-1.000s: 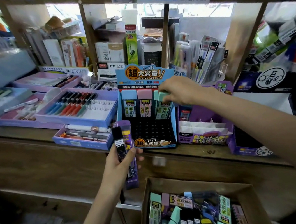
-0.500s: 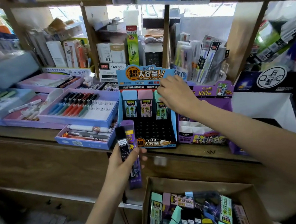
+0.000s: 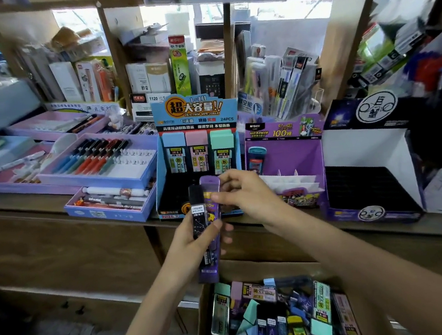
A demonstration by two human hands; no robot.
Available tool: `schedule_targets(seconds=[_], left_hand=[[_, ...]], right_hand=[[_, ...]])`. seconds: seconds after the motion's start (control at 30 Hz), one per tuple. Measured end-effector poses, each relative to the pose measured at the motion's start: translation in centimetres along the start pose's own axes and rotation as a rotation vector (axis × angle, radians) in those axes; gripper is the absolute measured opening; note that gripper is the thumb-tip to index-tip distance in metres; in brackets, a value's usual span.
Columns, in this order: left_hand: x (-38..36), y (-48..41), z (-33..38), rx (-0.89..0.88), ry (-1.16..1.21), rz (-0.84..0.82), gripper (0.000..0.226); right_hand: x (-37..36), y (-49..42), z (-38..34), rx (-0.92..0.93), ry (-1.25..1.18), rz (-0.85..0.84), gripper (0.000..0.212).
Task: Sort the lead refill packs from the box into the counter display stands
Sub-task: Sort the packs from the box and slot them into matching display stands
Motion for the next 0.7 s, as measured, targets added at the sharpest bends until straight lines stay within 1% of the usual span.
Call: schedule_targets(seconds=[0.1, 0.2, 0.27, 0.33, 0.4, 0.5, 0.7], left_hand=[[-1.2, -0.3, 0.1, -0.01, -0.019, -0.033, 0.021], [-2.0, -0.7, 0.2, -0.019, -0.018, -0.041, 0.018], [-2.1, -0.9, 0.1, -0.023, -0.016, -0.036, 0.016], [-2.3, -1.1, -0.1, -0.015, -0.006, -0.035, 0.015], [-2.5, -1.2, -0.4, -0.006, 0.002, -0.036, 0.014], [-2.8, -1.2, -0.6, 0.003, 0.007, -0.035, 0.016], [-2.7, -1.1, -0.3, -0.001, 0.02, -0.032, 0.021]], right_hand=[[3.0, 0.5, -0.5, 0.033, -0.064, 0.096, 0.014], [8.6, 0.6, -1.6, 0.072, -0.11, 0.293, 0.016], [12.3, 0.7, -2.7, 0.136, -0.058, 0.404, 0.019], [14.9, 0.7, -3.5, 0.207, 0.054, 0.471, 0.022], [16.3, 0.5, -3.5, 0.248, 0.161, 0.505, 0.023], [16.6, 0.0, -2.5, 0.29, 0.226, 0.524, 0.023], [14.9, -0.8, 0.2, 0.306, 0.28, 0.449, 0.017]])
Point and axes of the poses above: each hand's wrist, its own y-axis away from the middle knuckle, its own x-axis out of the back of the hand, z = x × y, the point moved 8 cm from there along -y, towards the middle knuckle, and after that the axes turned 11 degrees about x, right-handed, at the moved point
